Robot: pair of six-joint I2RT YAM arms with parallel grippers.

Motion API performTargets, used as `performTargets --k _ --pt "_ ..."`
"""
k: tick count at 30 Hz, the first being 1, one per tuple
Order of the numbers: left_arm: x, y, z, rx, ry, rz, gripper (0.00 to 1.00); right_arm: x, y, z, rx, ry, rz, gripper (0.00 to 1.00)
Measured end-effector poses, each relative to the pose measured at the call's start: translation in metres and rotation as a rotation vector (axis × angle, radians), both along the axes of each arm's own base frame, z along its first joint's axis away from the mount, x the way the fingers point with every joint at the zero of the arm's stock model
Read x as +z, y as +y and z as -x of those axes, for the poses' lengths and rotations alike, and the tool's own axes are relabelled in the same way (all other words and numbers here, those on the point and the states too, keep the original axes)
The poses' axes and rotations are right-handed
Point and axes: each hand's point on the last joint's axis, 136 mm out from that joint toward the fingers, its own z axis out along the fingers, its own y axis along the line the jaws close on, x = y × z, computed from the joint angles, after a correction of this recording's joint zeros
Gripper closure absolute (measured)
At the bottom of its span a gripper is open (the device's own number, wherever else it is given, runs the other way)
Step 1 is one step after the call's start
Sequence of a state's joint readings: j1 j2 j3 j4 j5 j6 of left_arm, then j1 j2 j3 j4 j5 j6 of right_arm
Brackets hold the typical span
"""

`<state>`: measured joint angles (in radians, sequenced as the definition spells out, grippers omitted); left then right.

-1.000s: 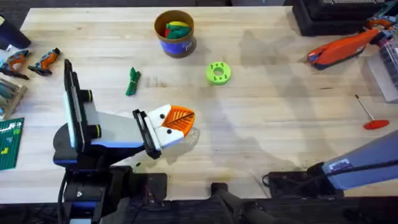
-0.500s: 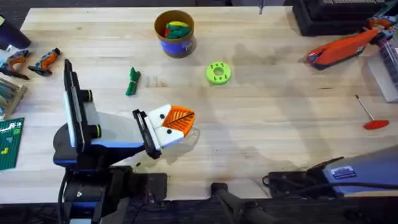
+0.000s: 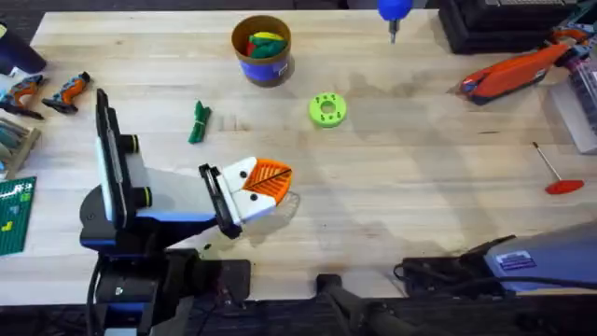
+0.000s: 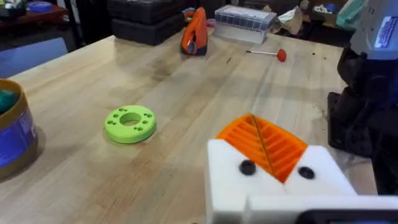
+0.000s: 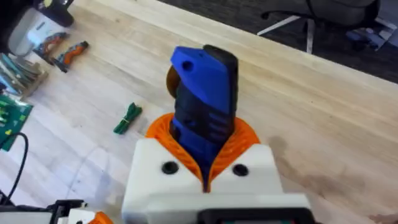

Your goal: Pick up the gripper from the table and insert it into the empty holder that is missing its gripper. Then pick up a screw, insert it into the mounting hole, and use the screwdriver to tighten it. Finally, clean up the table by picking up the vegetable and placing it into the bucket.

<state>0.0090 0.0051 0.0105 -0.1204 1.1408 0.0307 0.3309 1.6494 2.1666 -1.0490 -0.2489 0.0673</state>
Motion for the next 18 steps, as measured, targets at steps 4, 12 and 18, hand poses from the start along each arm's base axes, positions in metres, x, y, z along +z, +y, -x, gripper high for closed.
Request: performTargets --k 4,12,18 --pt "0.000 0.000 0.000 0.000 0.000 0.000 0.996 -0.001 -0.002 0.004 0.000 0.013 0.005 0.975" --pt "0.000 0.000 0.000 0.000 0.000 0.000 0.996 -0.009 -0.003 0.010 0.000 0.049 0.018 0.975" --pt "0.000 0.000 0.000 0.000 0.000 0.000 0.996 -0.012 -0.005 0.014 0.004 0.062 0.028 0.975"
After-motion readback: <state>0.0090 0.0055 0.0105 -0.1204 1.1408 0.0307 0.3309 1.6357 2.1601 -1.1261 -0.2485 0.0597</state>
